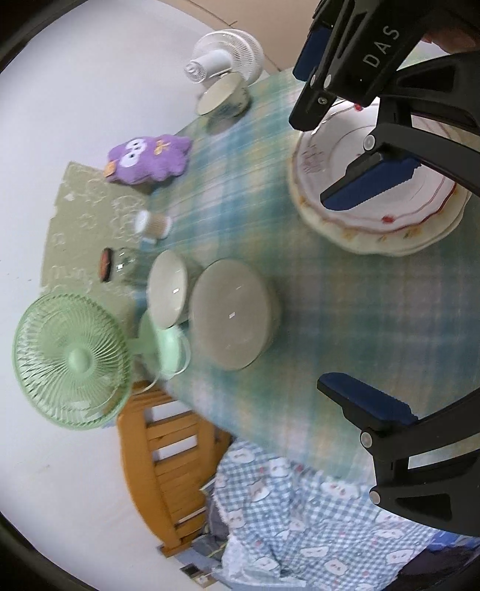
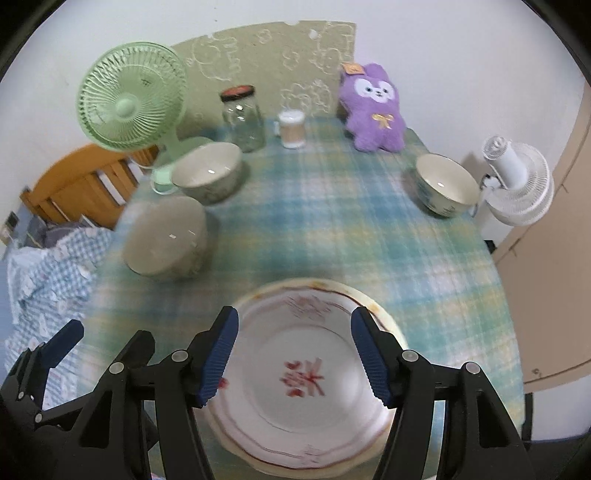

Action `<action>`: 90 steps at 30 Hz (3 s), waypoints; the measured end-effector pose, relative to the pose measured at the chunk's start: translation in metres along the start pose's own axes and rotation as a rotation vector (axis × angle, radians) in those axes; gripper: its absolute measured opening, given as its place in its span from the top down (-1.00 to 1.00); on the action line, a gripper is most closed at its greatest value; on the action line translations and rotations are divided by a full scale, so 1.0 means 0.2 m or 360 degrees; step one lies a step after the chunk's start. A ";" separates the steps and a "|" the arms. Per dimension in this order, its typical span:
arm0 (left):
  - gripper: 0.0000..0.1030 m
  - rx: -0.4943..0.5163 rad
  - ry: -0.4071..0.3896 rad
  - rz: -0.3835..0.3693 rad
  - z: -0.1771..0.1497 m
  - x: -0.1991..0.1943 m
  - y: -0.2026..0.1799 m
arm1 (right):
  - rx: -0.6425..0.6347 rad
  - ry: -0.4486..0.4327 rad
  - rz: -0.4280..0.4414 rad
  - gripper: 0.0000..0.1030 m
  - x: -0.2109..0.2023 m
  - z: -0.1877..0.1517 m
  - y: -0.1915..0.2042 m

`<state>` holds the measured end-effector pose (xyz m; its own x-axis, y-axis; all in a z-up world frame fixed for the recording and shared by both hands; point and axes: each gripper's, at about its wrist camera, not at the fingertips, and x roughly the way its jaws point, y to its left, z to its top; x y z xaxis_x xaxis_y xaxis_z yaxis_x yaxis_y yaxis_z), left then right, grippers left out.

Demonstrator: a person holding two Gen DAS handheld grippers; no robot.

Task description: Organize plates and bowls

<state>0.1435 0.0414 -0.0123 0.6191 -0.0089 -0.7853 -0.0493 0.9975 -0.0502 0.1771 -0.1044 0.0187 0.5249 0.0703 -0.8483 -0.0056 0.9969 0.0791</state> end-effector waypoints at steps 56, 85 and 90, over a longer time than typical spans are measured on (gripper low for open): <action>0.62 -0.0051 0.0137 0.0119 0.37 0.75 0.31 | -0.0097 0.0187 0.0126 0.71 0.84 0.40 0.46; 0.62 0.0134 0.0081 -0.0048 0.06 0.22 0.37 | -0.0015 0.0038 -0.0008 0.71 0.21 -0.08 0.54; 0.62 0.0166 0.0096 -0.0048 -0.05 0.17 0.39 | -0.0013 0.0048 -0.0013 0.71 0.17 -0.21 0.56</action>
<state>0.1529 0.1186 -0.0502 0.5707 -0.0401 -0.8202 0.0523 0.9986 -0.0124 0.1585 0.0104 -0.0240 0.4989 0.0630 -0.8644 -0.0082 0.9977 0.0680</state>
